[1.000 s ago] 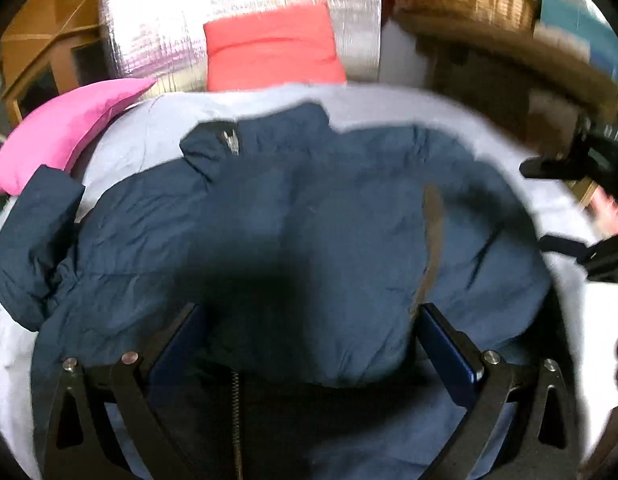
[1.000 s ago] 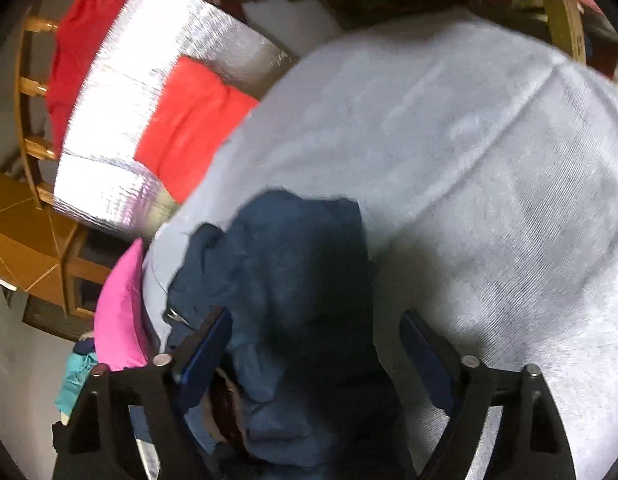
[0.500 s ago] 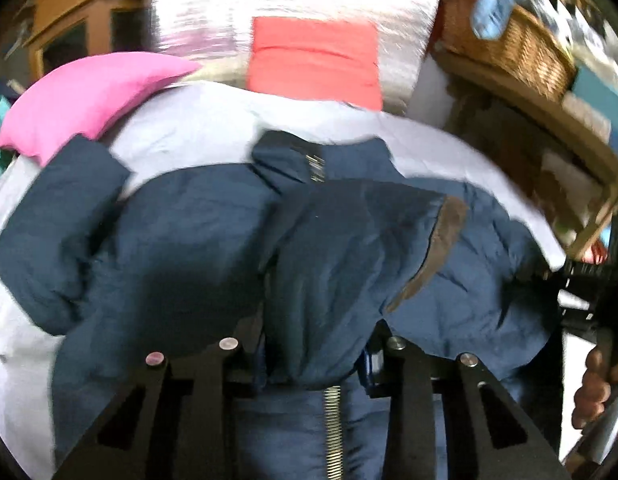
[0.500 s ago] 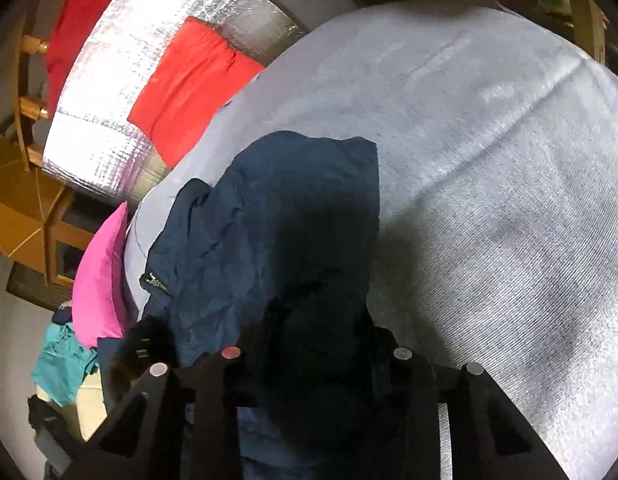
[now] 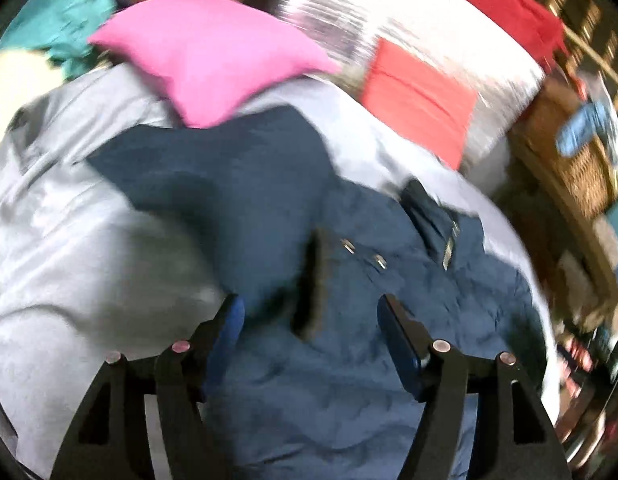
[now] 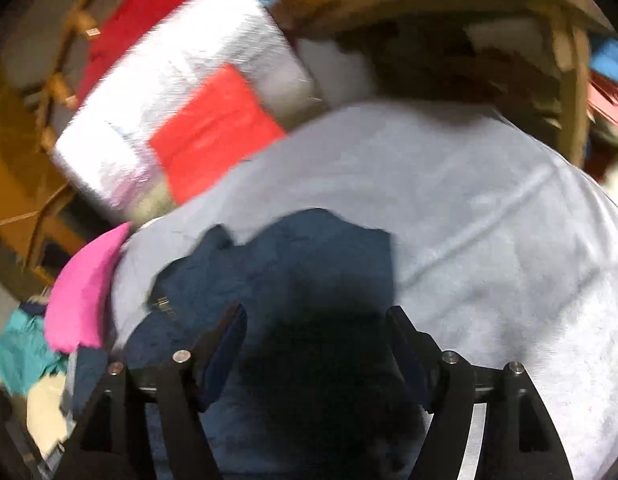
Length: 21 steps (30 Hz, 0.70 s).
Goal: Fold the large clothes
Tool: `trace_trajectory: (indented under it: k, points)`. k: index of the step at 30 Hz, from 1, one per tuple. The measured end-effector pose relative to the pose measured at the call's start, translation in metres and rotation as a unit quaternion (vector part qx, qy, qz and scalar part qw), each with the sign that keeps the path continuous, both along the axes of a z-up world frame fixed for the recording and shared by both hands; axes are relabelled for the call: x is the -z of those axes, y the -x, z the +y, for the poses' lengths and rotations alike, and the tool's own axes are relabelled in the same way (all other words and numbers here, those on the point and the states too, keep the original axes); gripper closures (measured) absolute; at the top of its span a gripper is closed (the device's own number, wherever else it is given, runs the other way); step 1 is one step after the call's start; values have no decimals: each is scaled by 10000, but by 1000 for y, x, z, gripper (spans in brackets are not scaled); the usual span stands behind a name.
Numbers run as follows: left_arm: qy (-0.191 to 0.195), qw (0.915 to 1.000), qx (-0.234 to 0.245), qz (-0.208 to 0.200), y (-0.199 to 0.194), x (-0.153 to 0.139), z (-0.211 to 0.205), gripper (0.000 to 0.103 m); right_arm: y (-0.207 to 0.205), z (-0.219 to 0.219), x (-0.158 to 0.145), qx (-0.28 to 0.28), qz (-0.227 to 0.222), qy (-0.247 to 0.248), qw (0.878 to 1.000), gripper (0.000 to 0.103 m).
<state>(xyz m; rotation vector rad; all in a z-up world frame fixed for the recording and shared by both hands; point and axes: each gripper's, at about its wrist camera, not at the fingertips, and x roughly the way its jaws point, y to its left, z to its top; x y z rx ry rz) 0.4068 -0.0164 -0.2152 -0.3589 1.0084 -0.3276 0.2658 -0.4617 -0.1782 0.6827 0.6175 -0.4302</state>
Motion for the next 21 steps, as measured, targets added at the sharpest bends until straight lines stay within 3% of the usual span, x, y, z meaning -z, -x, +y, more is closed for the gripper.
trace_trajectory:
  k: [3, 5, 6, 8, 9, 11, 15, 19, 21]
  points:
    - [243, 9980, -579, 32, -6, 3, 40, 25, -18, 27, 1, -669, -168, 13, 9976, 31]
    - [394, 9941, -1005, 68, -13, 9, 59, 21, -36, 46, 10, -1132, -104, -103, 9935, 44]
    - [596, 9905, -1231, 147, -18, 15, 72, 21, -43, 53, 15, -1284, 13, -116, 9917, 50]
    - [1044, 9838, -1426, 308, -26, 26, 84, 20, -65, 65, 38, -1608, 536, -290, 9851, 50]
    - [1354, 9787, -1487, 404, -31, 33, 90, 20, -75, 67, 53, -1721, 849, -478, 9803, 50]
    - [1885, 9683, -1514, 623, -42, 48, 96, 20, -82, 69, 66, -1683, 1019, -493, 9792, 51]
    - [2543, 9494, -1640, 847, -64, 68, 97, 20, -78, 65, 51, -1734, 605, -644, 9809, 51]
    - [3206, 9218, -1865, 1127, -83, 94, 99, 20, -80, 64, 53, -1655, 644, -641, 9820, 51]
    - [3363, 9151, -1895, 1168, -91, 102, 100, 20, -85, 62, 55, -1625, 656, -638, 9825, 51]
